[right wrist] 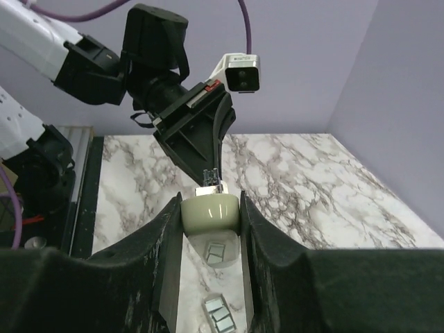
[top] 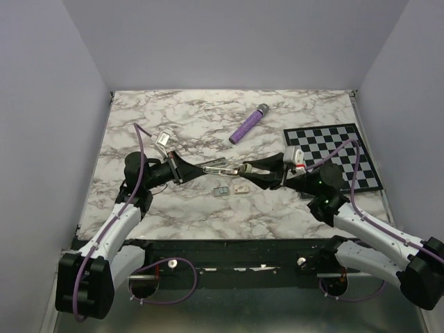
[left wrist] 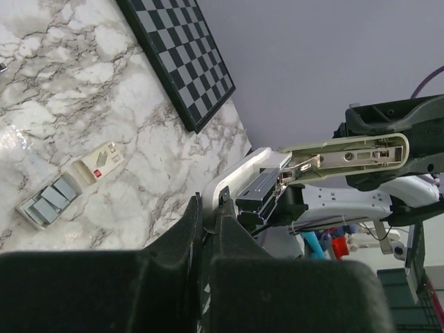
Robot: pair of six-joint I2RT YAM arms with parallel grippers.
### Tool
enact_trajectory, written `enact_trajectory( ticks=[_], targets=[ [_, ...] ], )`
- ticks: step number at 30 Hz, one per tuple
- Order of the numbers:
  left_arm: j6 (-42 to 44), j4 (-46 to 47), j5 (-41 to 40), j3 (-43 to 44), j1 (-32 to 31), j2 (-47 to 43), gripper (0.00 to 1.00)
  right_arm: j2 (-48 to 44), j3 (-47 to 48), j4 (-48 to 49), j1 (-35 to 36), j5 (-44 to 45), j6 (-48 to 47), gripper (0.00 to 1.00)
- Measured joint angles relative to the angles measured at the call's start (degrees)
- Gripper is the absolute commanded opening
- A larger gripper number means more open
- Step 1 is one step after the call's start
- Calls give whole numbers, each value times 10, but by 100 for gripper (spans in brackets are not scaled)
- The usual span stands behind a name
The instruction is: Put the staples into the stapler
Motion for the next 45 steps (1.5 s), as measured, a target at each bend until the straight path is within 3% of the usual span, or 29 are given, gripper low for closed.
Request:
enact_trajectory(
  ticks=[4, 13, 16, 20, 27, 34, 40, 45],
  targets=[
    [-5, 20, -7, -7, 0, -19, 43, 1, -3, 34, -9, -7, 26, 1],
    [153, -165, -202, 0, 29, -88, 66, -32, 46, 82, -16, -44, -2, 1],
    [220, -212, -239, 38, 29, -138, 74, -26, 59, 46, -16, -54, -24, 1],
    [292, -205, -244, 61, 29, -205, 85, -13, 60, 6, -16, -62, -46, 1],
    [398, -135, -137, 61, -3, -257, 86, 17, 74, -37, -16, -94, -59, 1],
    [510, -122, -66, 90, -123, -213, 82, 33, 91, -54, -16, -140, -60, 1],
    [571, -135, -57, 139, -191, -140, 74, 38, 97, -63, -16, -168, -60, 1],
    [609, -154, -62, 174, -244, -94, 60, 46, 98, -63, -16, -184, -59, 1]
  ],
)
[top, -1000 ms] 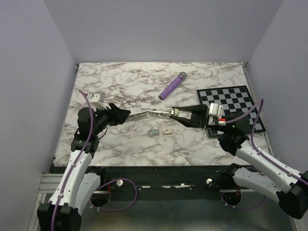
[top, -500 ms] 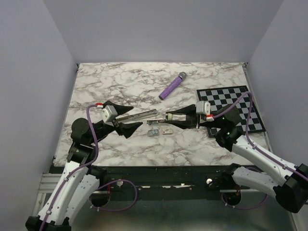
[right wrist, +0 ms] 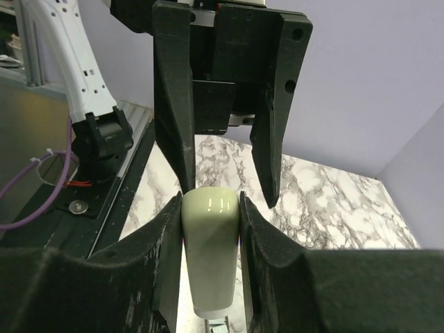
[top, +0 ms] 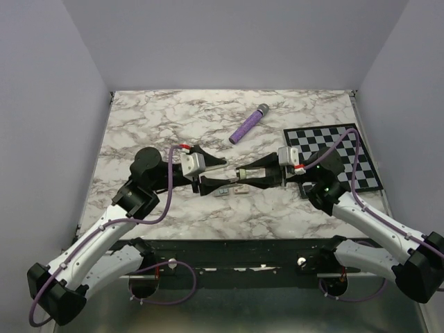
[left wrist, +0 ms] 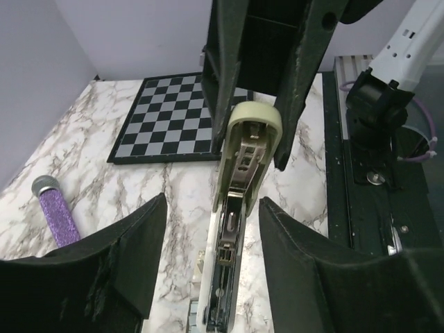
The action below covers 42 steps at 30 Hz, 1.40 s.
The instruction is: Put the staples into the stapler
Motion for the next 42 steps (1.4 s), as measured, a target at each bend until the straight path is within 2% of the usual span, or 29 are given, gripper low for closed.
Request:
enact_trajectory(
  ticks=[5, 10, 22, 26, 34, 37, 38, 42],
  targets=[
    [35, -25, -22, 21, -51, 34, 49, 3, 0, 0, 0, -8, 3, 1],
    [64, -56, -62, 26, -89, 58, 47, 3, 0, 0, 0, -11, 3, 1],
    [94, -91, -101, 26, -100, 76, 35, 3, 0, 2, 0, -15, 7, 1],
    [96, -95, -101, 27, -103, 80, 25, 3, 0, 2, -1, -16, 10, 1],
    [95, -94, -101, 28, -107, 80, 19, 7, 0, 4, -1, -20, 14, 1],
    [90, -92, -100, 28, -107, 80, 10, 7, 0, 6, -1, -21, 16, 1],
    [88, -91, -100, 28, -107, 80, 0, 8, 0, 6, -1, -21, 16, 1],
    [74, -75, -98, 23, -107, 81, 0, 8, 0, 9, -1, -21, 16, 1]
  ],
)
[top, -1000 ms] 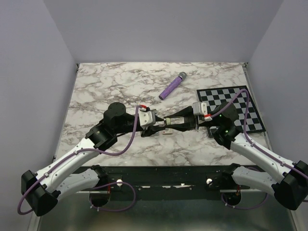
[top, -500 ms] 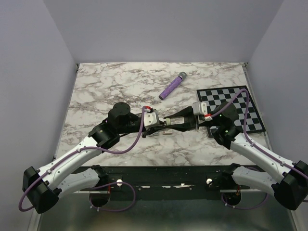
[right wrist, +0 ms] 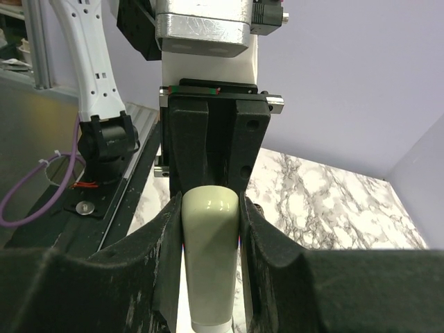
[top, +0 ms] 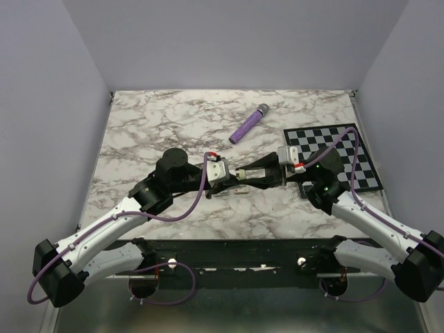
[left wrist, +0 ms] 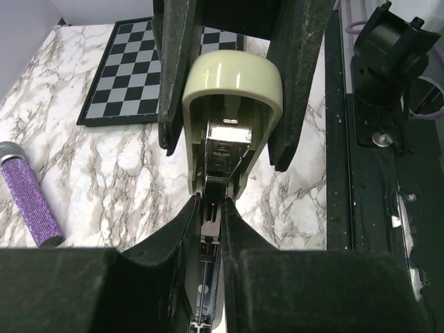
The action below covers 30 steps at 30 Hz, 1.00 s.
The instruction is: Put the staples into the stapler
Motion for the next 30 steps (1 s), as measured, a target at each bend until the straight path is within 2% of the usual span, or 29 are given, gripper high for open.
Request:
enact_trajectory(
  ticks=[4, 5, 6, 8, 11, 22, 30],
  targets=[
    [-11, 17, 0, -10, 0, -2, 0, 0, 0, -1, 0, 0, -1, 1],
    [-14, 21, 0, -12, 0, -3, 17, 0, 0, -1, 0, 0, -1, 1],
    [-17, 23, 0, -14, 0, -5, 25, 0, 0, -1, 0, 0, -1, 1],
    [-19, 26, 0, -17, 0, -8, 36, -1, 0, -1, 0, 0, -1, 1],
    [-24, 33, 2, -18, 0, -9, 40, -1, 0, -5, 0, -9, -2, 1],
    [-26, 26, 20, -14, 0, 1, 38, -1, 0, -14, 0, -28, -3, 1],
    [-30, 5, 24, 2, 0, 18, 19, -1, 0, -19, 0, -20, -5, 1]
  ],
)
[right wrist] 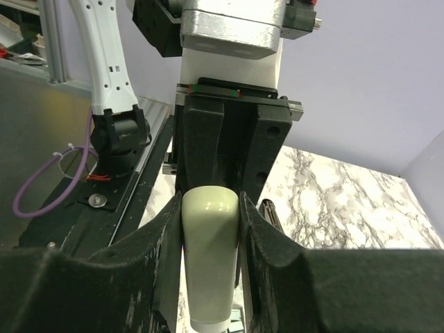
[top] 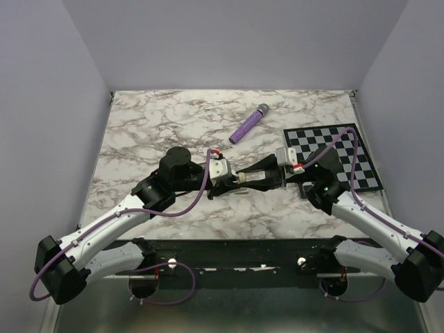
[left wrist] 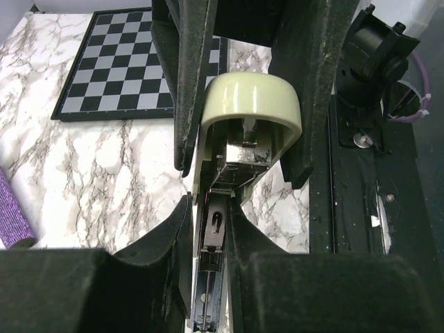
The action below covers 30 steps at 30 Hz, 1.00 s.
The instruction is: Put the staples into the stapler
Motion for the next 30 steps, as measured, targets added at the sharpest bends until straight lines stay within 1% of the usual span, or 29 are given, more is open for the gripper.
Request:
enact_trajectory(
  ticks=[1, 2, 4, 10, 11, 13, 16, 17, 18, 19, 20, 21, 23, 28, 30],
  targets=[
    [-3, -1, -2, 0, 0, 0, 16, 0, 0, -2, 0, 2, 0, 1],
    [-4, -3, -4, 1, 0, 0, 8, 0, 0, -2, 0, 5, 0, 1],
    [-8, -3, -7, 1, 0, 0, 0, 0, 0, -3, 0, 9, 0, 1],
    [-18, -8, -12, 1, 0, -6, 0, 0, -1, -3, 0, 19, 0, 1],
    [-21, -10, -14, 0, 0, -10, 0, 0, -1, -3, 0, 21, 0, 5],
    [-26, -10, -19, -4, 0, -18, 0, -1, -2, 0, 1, 25, 0, 10],
    [-34, -11, -32, -13, 0, -35, 0, -5, -7, 5, 2, 34, 2, 34],
    [-38, -10, -39, -16, 0, -41, 0, -7, -9, 6, 2, 38, 2, 47],
    [-41, -10, -46, -18, 0, -45, 0, -9, -11, 7, 2, 43, 3, 53],
    [-44, -10, -53, -20, 0, -48, 0, -10, -13, 8, 2, 48, 3, 58],
    [-47, -10, -55, -21, 0, -50, 0, -11, -15, 7, 2, 56, 2, 71],
    [-52, -10, -61, -22, 0, -52, 0, -11, -18, 7, 1, 64, 2, 76],
    [-61, -9, -74, -24, 0, -55, 0, -12, -26, 6, 0, 78, 3, 85],
    [-80, 0, -104, -32, 0, -54, 0, -25, -40, 3, 0, 120, 2, 88],
    [-86, 4, -117, -33, 0, -53, 0, -31, -42, 3, 0, 132, 2, 95]
  ],
)
